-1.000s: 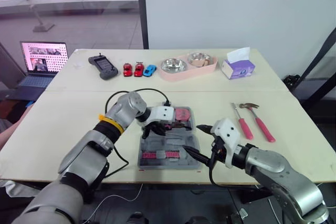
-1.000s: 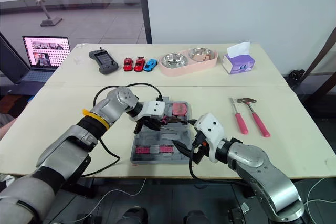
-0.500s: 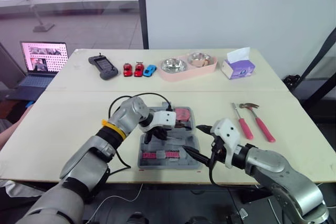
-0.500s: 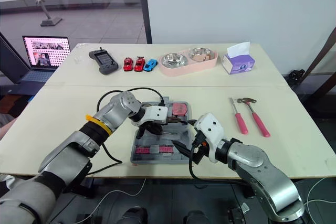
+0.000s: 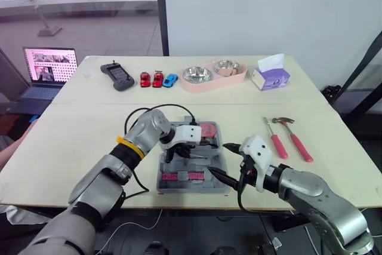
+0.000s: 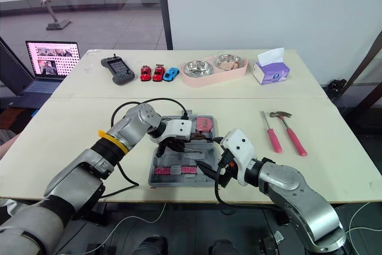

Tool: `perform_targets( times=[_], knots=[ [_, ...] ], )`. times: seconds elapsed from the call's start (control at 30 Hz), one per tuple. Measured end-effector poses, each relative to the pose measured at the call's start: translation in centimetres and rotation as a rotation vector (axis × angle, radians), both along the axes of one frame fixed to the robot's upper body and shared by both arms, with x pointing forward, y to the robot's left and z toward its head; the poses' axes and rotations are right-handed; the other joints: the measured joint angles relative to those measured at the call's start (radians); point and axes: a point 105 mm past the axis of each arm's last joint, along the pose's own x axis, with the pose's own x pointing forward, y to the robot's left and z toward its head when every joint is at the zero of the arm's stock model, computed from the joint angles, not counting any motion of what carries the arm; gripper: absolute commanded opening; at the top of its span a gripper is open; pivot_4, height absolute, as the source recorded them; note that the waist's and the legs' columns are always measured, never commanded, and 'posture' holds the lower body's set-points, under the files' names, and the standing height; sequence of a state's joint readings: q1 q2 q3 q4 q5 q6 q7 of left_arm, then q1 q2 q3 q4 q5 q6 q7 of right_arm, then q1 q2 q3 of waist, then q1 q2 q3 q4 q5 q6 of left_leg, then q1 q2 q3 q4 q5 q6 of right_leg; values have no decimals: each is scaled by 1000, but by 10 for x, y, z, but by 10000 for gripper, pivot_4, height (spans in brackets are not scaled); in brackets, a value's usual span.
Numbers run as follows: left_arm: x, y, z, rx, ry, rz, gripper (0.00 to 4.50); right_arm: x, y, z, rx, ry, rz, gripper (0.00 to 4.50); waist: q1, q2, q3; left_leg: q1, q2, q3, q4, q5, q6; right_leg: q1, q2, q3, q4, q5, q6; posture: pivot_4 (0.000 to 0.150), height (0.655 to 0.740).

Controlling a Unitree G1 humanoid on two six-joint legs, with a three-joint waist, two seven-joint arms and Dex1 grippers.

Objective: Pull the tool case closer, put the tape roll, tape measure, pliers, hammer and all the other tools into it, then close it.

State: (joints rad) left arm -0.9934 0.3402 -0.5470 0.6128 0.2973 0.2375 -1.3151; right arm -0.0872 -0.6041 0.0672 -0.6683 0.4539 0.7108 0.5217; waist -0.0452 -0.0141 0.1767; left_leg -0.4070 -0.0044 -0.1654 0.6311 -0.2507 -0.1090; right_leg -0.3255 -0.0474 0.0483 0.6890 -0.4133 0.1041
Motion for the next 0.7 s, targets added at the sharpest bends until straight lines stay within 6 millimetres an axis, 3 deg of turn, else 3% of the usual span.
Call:
perform_targets(
  times=[0.7],
  knots=[
    [0, 8, -2, 55, -23, -13, 474, 0, 2, 1, 15, -4, -7, 45000, -1, 0, 0, 0, 0, 0, 1, 0, 0, 0, 0, 0, 1, 0, 0, 1500, 7400]
  ],
)
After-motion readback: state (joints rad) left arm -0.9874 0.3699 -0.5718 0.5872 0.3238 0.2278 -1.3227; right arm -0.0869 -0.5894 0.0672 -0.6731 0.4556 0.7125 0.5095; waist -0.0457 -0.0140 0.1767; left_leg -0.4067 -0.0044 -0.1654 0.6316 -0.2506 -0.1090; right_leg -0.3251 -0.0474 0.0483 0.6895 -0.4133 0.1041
